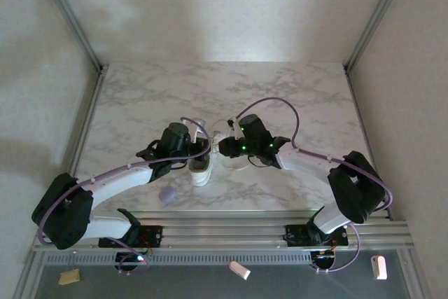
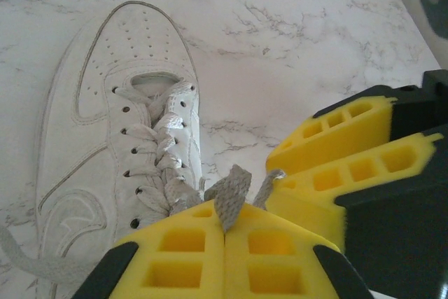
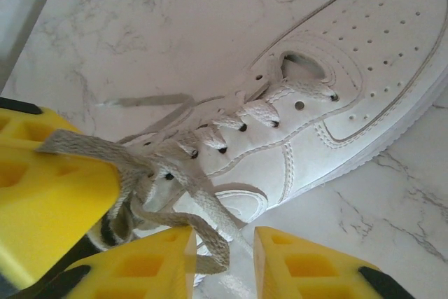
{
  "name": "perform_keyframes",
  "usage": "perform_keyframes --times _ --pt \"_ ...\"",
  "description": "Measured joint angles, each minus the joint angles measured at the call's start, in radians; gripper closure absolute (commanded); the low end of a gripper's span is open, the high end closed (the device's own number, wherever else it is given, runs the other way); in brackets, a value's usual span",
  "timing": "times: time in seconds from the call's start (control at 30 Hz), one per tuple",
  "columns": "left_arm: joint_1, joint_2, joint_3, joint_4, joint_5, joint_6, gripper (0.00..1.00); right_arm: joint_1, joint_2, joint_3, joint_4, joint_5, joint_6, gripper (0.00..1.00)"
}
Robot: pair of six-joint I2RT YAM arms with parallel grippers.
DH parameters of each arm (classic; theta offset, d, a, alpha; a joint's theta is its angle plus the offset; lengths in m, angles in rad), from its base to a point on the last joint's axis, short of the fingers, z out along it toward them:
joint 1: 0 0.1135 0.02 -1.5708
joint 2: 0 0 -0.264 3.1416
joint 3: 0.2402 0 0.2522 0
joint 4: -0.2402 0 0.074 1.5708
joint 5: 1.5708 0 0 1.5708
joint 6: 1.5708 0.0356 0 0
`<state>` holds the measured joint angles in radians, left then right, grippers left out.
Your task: Tie the shoes
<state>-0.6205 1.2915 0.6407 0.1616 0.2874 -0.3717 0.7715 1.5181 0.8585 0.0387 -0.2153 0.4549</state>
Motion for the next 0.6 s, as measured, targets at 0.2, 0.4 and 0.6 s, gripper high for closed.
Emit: perform_keyframes --times 0.2,0.4,0.6 --pt "-0.001 0.015 0.0 0.003 0.0 -0.003 1.0 0.022 -0.012 0.0 -0.025 0.042 -0.012 0.62" --pt "-0.008 0.027 0.0 0.025 0.0 -0.011 1.0 0.025 -0.012 0.0 -0.027 0.047 -0.023 0.62" --pt "-0.008 0.032 0.0 0.039 -0.001 -0.023 1.0 0.025 -0.022 -0.02 0.019 0.029 -0.027 0.49"
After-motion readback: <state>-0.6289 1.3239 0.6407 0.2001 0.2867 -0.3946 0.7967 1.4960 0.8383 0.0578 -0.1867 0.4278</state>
